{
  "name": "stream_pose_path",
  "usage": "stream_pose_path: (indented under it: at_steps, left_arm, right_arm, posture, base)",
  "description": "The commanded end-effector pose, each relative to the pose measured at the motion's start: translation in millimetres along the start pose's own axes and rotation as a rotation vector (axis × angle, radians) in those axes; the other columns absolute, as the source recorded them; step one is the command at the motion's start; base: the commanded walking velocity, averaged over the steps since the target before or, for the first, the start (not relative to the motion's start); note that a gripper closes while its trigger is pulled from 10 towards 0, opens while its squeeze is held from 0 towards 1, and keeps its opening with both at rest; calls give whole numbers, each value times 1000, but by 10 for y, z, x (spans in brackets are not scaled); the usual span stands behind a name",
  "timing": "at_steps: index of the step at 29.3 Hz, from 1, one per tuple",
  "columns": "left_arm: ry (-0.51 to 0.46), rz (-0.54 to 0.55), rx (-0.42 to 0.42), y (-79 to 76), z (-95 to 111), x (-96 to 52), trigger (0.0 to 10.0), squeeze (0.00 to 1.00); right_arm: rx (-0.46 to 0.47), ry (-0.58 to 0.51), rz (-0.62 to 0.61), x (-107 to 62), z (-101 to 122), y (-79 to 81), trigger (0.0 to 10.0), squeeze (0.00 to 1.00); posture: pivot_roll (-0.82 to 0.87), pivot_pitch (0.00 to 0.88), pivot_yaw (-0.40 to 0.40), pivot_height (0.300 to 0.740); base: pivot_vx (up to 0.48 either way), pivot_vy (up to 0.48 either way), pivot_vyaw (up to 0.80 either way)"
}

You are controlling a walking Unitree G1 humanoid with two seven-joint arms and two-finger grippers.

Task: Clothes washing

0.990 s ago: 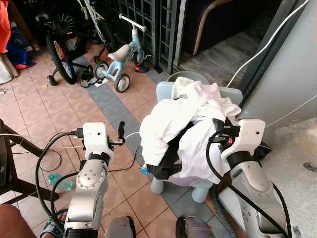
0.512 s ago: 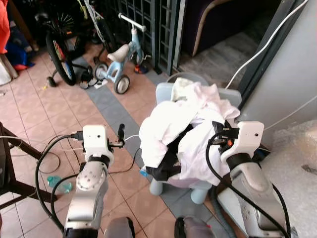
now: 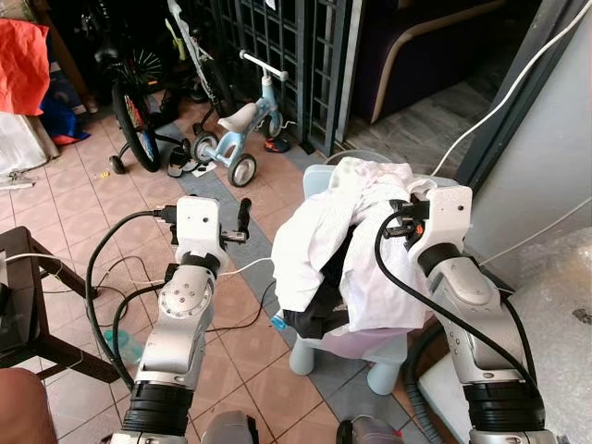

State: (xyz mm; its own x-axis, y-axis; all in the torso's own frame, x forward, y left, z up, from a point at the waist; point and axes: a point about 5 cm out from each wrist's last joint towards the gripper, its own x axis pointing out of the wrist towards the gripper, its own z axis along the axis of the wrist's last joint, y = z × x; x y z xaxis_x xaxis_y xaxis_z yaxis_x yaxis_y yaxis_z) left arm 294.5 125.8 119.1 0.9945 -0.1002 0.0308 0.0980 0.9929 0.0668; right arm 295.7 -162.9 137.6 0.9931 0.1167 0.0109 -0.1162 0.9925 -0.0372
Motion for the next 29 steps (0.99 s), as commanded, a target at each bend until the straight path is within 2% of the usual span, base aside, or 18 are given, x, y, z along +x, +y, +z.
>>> stream_pose_path:
  at_steps: [1,3,8,11,12,13,14,16,17,23,29]
  left_arm:
    - [15,2,37,35,-80,-37,10000,0]
    - [21,4,19,49,-110,-72,10000,0]
    - [75,3,24,25,-176,-90,10000,0]
    - [69,-53,44,-74,-200,-79,10000,0]
    - [69,-53,44,-74,-200,-79,10000,0]
    - [71,-49,43,-83,-213,-76,10000,0]
    - [71,-49,43,-83,-213,-76,10000,0]
    - [83,-23,24,-78,-218,-69,10000,0]
    - [87,-12,23,-69,-228,-80,10000,0]
    - [100,-24,24,-85,-263,-131,10000,0]
    - [103,-40,31,-96,-275,-128,10000,0]
  right_arm:
    - [-48,-60,-46,-20,52,-22,10000,0]
    - [5,-65,-88,-74,14,3,10000,0]
    - [-33,-53,-114,-79,-36,161,10000,0]
    - [-133,-70,-94,-62,-62,232,10000,0]
    - [-133,-70,-94,-62,-62,232,10000,0]
    - [-88,-56,-80,-71,-99,241,10000,0]
    - [-88,-56,-80,-71,-99,241,10000,0]
    - [18,-31,-95,-79,-126,234,10000,0]
    - [40,-24,-97,-82,-126,228,10000,0]
    - [-18,-25,-78,-79,-114,233,10000,0]
    - [7,-45,-98,-77,-85,194,10000,0]
  posture:
    - [-7,0,49,740]
    - [-17,0,48,740]
    - [-51,0,60,740]
    - [-46,3,52,740]
    - [-46,3,52,740]
    - [-43,4,49,740]
    - [-43,4,49,740]
    - [-46,15,45,740]
    - [-46,19,40,740]
    - [-49,31,42,740]
    - [-51,25,46,740]
  base:
    - [0,0,0]
    - [0,0,0]
    - [0,0,0]
    - [0,0,0]
    - [0,0,0]
    - [0,0,0]
    - [0,0,0]
    - [0,0,0]
    - [0,0,0]
    - [0,0,0]
    - [0,0,0]
